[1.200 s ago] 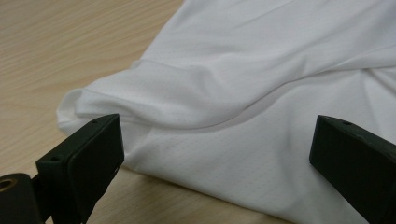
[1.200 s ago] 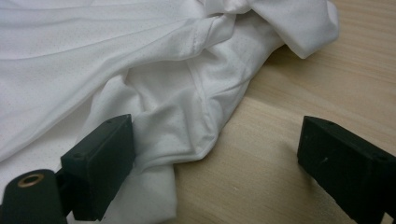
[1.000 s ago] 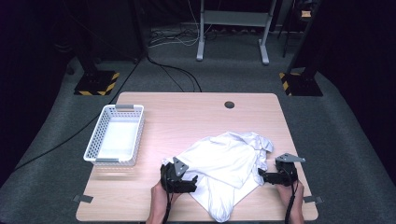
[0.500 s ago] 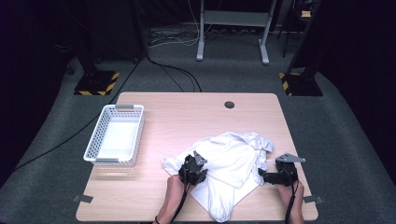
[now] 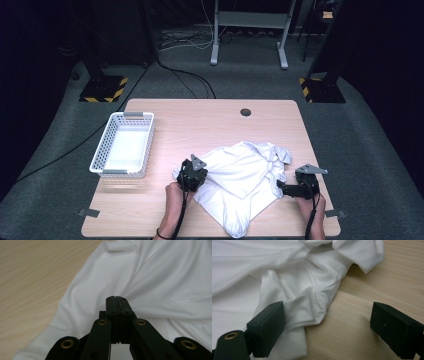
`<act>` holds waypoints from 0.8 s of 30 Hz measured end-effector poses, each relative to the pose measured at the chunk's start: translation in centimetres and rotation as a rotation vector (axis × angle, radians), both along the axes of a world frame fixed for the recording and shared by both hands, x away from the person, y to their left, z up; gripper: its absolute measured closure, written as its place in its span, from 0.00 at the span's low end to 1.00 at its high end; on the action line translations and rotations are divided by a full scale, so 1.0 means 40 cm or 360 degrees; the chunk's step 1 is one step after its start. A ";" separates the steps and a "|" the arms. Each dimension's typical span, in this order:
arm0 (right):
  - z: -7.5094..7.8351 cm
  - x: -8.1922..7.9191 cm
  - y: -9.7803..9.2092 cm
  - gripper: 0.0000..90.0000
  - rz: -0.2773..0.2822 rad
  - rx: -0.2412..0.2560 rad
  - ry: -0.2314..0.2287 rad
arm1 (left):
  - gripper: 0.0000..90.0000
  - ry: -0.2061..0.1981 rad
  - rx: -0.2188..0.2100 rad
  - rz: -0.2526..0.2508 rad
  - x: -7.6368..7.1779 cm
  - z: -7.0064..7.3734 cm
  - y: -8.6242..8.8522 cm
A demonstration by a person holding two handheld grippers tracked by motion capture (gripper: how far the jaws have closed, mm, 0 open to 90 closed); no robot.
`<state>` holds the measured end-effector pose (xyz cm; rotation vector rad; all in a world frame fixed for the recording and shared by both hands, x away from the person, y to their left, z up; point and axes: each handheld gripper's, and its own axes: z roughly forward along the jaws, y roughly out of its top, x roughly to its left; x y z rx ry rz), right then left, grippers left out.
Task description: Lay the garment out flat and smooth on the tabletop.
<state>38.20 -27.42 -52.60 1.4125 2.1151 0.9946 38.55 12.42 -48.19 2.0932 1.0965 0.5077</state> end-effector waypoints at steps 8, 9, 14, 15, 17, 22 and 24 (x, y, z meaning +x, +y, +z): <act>0.000 0.000 0.000 0.13 -0.0004 -0.0001 0.0000 | 0.98 0.0090 -0.0046 0.0164 0.021 -0.031 0.112; 0.000 0.000 0.000 0.13 -0.0004 -0.0001 0.0000 | 0.92 0.0091 -0.0051 0.0170 0.017 -0.035 0.115; 0.000 0.000 0.000 0.13 -0.0004 -0.0001 0.0000 | 0.47 0.0004 -0.0091 0.0134 -0.027 -0.026 0.097; 0.000 0.000 0.000 0.13 -0.0004 -0.0002 -0.0001 | 0.41 -0.0019 -0.0088 0.0114 -0.040 -0.021 0.086; 0.000 0.000 0.000 0.13 -0.0004 -0.0002 -0.0001 | 0.36 -0.0055 -0.0088 0.0050 -0.064 -0.017 0.057; 0.000 0.000 0.001 0.13 -0.0007 -0.0002 -0.0001 | 0.25 0.0015 0.0052 -0.0192 -0.094 -0.057 -0.047; 0.000 0.000 0.001 0.13 -0.0008 -0.0002 -0.0001 | 0.23 0.0066 0.0081 -0.0234 -0.091 -0.079 -0.073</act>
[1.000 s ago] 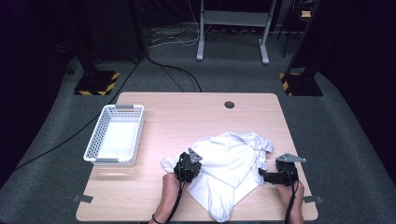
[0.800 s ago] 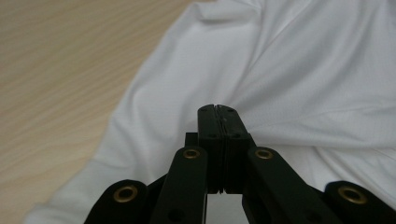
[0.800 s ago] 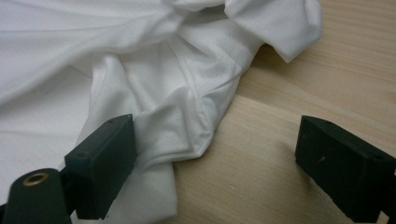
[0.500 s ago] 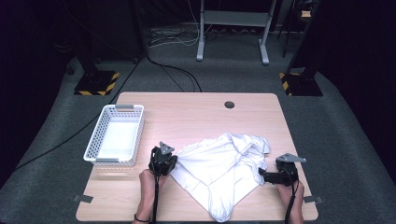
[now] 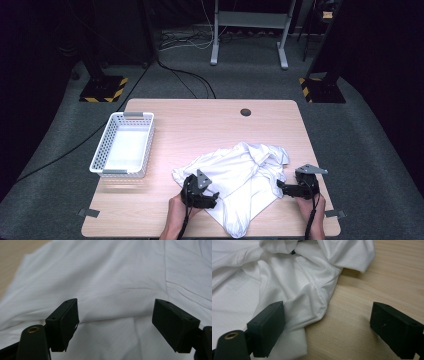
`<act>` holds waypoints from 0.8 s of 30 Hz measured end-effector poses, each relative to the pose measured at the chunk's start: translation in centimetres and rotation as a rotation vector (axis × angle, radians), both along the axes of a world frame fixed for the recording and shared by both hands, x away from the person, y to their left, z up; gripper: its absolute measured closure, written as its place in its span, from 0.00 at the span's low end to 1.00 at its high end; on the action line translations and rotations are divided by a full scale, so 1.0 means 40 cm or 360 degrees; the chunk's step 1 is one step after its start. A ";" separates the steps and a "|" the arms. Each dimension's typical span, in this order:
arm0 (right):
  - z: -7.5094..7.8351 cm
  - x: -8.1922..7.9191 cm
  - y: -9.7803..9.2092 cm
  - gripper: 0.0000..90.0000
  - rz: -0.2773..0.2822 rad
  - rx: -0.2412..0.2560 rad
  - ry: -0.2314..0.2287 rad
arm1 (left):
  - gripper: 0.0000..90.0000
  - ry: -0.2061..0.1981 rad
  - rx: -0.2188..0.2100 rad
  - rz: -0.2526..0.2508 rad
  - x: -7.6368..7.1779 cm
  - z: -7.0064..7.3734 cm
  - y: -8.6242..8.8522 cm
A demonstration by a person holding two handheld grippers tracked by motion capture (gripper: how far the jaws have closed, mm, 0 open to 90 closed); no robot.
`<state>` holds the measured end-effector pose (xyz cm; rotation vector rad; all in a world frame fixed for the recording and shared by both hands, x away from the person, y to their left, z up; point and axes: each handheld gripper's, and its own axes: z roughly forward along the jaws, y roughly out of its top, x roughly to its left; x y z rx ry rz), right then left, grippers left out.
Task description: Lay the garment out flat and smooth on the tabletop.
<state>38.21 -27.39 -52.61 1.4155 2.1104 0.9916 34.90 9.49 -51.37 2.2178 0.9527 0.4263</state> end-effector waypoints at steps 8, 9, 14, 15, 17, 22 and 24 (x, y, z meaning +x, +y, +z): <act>0.000 0.000 -0.001 0.14 -0.0022 0.0000 -0.0001 | 0.20 -0.0048 -0.0049 0.0064 -0.017 -0.026 -0.017; 0.000 0.000 -0.001 0.14 -0.0026 -0.0002 -0.0001 | 0.20 -0.0054 -0.0057 0.0078 -0.020 -0.027 -0.017; 0.000 0.002 -0.001 0.14 -0.0046 -0.0008 0.0000 | 0.20 -0.0092 -0.0082 0.0122 -0.033 -0.034 -0.017; 0.000 0.003 -0.001 0.14 -0.0056 -0.0010 0.0000 | 0.20 -0.0089 -0.0085 0.0125 -0.035 -0.034 -0.018; 0.000 0.005 -0.001 0.13 -0.0068 -0.0013 -0.0001 | 0.20 -0.0087 -0.0086 0.0128 -0.038 -0.034 -0.020; 0.000 0.004 -0.002 0.14 -0.0073 -0.0011 -0.0001 | 0.20 -0.0089 -0.0085 0.0149 -0.044 -0.034 -0.022; 0.000 0.004 -0.002 0.14 -0.0073 -0.0011 -0.0001 | 0.20 -0.0096 -0.0078 0.0149 -0.049 -0.034 -0.022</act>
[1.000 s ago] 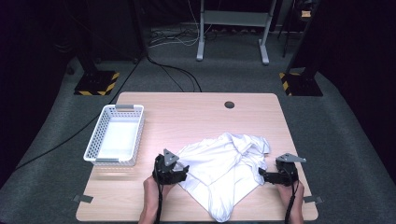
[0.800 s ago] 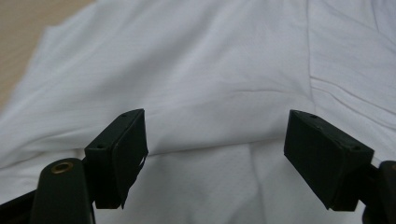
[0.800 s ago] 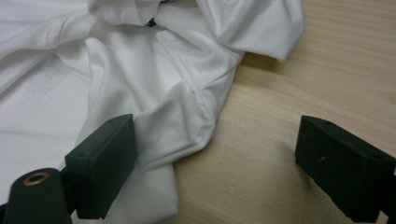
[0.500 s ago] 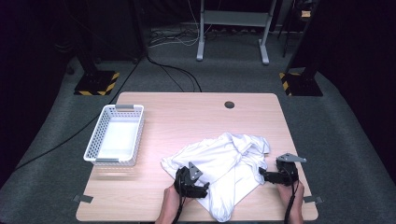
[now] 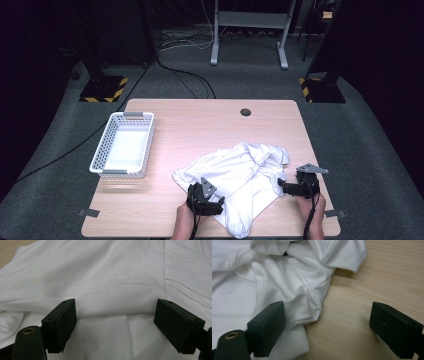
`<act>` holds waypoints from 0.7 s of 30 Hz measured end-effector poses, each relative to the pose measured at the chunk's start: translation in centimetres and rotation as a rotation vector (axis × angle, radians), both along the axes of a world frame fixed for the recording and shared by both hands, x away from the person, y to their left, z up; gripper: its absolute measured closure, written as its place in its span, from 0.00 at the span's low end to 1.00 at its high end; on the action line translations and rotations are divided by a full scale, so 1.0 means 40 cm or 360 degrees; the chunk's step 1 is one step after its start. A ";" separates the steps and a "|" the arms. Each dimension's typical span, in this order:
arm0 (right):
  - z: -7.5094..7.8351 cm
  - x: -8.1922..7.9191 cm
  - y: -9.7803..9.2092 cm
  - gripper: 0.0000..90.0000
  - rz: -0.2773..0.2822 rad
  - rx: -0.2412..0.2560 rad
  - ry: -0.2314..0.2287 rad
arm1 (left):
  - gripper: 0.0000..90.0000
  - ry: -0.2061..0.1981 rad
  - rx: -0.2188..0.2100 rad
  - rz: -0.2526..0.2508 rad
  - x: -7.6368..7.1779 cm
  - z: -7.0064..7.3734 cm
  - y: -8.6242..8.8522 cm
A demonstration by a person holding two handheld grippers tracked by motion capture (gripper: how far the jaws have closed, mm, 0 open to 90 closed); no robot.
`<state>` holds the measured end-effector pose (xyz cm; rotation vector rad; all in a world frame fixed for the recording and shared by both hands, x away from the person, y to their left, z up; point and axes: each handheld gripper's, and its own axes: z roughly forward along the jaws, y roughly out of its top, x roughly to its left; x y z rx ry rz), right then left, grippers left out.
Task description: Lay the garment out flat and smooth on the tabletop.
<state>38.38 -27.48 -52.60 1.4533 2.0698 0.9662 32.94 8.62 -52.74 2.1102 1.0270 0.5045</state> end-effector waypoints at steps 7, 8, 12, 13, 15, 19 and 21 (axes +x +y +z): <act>0.000 0.000 -0.001 0.14 0.0002 0.0004 0.0000 | 0.17 0.0026 -0.0014 0.0017 -0.004 -0.001 0.008; 0.000 0.000 -0.001 0.14 0.0002 0.0004 0.0000 | 0.17 0.0028 -0.0011 0.0011 -0.002 0.000 0.009; 0.000 0.000 -0.001 0.14 0.0003 0.0004 0.0000 | 0.11 0.0049 0.0005 -0.0015 0.006 0.006 0.013; 0.000 0.000 -0.001 0.14 0.0003 0.0005 0.0000 | 0.09 0.0046 0.0008 -0.0024 0.007 0.009 0.013; 0.000 0.000 -0.001 0.14 0.0003 0.0005 0.0000 | 0.09 0.0048 0.0003 -0.0055 0.009 0.023 0.009; 0.000 0.000 -0.001 0.14 0.0002 0.0006 0.0000 | 0.19 0.0021 0.0047 -0.0110 0.017 0.049 -0.010; 0.000 0.000 -0.001 0.14 0.0003 0.0005 -0.0001 | 0.30 0.0026 0.0054 -0.0137 0.026 0.061 -0.024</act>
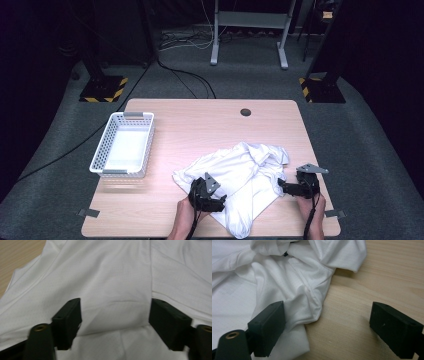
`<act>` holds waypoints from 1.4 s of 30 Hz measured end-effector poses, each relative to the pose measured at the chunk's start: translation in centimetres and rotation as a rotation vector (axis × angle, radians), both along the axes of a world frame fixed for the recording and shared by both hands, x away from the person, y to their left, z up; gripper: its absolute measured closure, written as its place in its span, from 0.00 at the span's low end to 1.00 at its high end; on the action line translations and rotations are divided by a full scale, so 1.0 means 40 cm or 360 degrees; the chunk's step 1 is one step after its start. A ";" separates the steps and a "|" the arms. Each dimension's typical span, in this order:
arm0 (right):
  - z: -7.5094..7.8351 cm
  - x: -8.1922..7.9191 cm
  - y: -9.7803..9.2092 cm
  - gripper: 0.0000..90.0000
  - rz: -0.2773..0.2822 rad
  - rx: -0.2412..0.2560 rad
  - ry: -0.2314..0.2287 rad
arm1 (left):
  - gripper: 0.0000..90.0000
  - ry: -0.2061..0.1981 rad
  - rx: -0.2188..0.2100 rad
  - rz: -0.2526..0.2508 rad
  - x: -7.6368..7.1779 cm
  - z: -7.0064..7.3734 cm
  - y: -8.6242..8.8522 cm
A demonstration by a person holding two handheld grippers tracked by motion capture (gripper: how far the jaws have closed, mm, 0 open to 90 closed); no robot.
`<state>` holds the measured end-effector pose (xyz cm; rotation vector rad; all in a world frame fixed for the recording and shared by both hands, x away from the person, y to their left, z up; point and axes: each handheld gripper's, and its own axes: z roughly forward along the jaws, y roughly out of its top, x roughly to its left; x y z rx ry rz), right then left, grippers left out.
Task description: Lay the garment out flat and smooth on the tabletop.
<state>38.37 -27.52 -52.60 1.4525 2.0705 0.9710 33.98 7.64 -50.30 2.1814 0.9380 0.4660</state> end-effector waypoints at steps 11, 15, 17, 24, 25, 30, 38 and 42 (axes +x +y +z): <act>0.000 0.000 -0.001 0.14 0.0002 0.0003 0.0000 | 0.65 0.0050 0.0147 -0.0134 0.025 -0.009 -0.063; 0.000 0.000 -0.001 0.14 0.0003 0.0004 0.0000 | 0.84 0.0056 0.0146 -0.0156 0.027 -0.007 -0.062; 0.000 0.000 -0.001 0.14 0.0004 0.0004 0.0000 | 0.89 0.0056 0.0130 -0.0159 0.026 -0.007 -0.059; 0.000 0.000 -0.001 0.14 0.0003 0.0005 -0.0001 | 0.93 0.0041 0.0099 -0.0157 0.027 -0.003 -0.044; 0.000 0.000 -0.001 0.14 0.0003 0.0005 -0.0001 | 0.93 0.0038 0.0095 -0.0156 0.027 -0.002 -0.042; 0.000 0.000 -0.001 0.14 0.0002 0.0005 -0.0003 | 0.93 -0.0009 0.0082 -0.0132 0.022 0.018 -0.031; 0.000 -0.001 0.000 0.14 0.0001 0.0003 -0.0003 | 0.93 -0.0040 0.0059 -0.0083 0.045 0.030 0.009; 0.000 -0.001 0.000 0.14 0.0000 0.0002 -0.0003 | 0.93 -0.0027 0.0018 -0.0040 0.080 0.042 0.034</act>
